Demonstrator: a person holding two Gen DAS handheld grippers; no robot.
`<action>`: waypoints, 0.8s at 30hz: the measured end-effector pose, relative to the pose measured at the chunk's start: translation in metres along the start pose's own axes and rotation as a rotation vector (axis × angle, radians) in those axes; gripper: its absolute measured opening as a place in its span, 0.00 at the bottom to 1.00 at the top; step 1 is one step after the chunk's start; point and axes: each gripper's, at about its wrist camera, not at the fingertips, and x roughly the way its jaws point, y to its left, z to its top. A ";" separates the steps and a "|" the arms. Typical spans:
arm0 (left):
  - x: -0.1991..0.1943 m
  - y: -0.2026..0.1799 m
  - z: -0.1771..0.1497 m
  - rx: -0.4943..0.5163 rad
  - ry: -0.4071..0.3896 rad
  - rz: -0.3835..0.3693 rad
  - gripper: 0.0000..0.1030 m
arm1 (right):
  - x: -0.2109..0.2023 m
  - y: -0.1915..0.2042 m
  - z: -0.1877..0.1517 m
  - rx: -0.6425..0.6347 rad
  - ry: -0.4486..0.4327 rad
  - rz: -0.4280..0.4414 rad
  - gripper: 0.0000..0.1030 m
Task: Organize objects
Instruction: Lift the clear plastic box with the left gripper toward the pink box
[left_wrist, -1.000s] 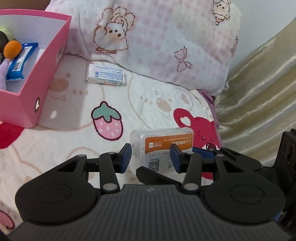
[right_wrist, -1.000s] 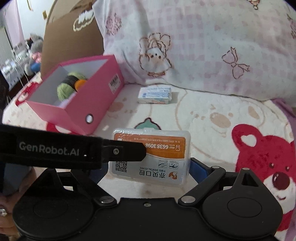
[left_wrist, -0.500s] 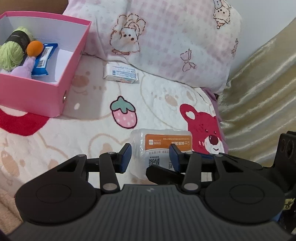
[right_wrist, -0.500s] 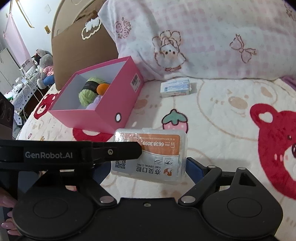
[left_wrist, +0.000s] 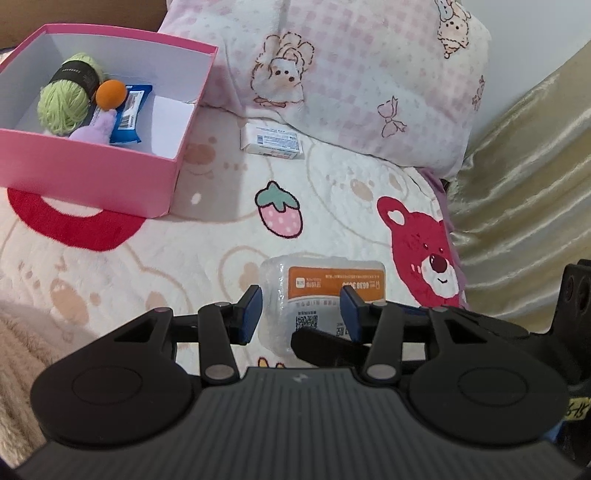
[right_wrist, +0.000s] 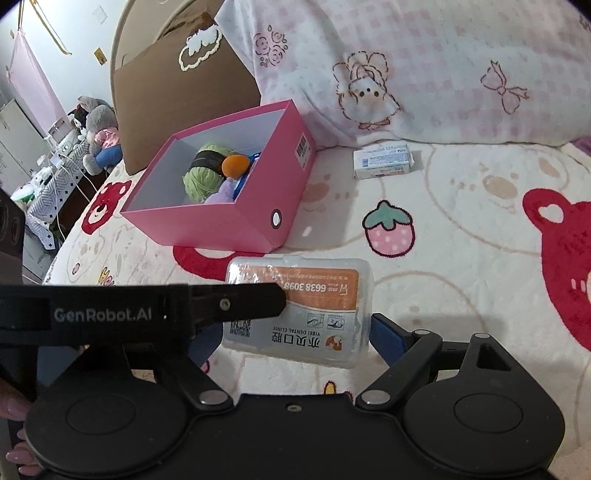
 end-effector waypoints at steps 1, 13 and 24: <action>-0.002 0.001 0.000 -0.003 -0.003 0.001 0.43 | -0.001 0.003 0.000 -0.008 -0.001 -0.006 0.85; -0.046 0.020 0.012 -0.012 -0.123 0.031 0.43 | -0.005 0.047 0.019 -0.085 -0.041 0.014 0.83; -0.075 0.052 0.041 -0.070 -0.235 0.040 0.43 | 0.007 0.094 0.054 -0.185 -0.083 0.024 0.83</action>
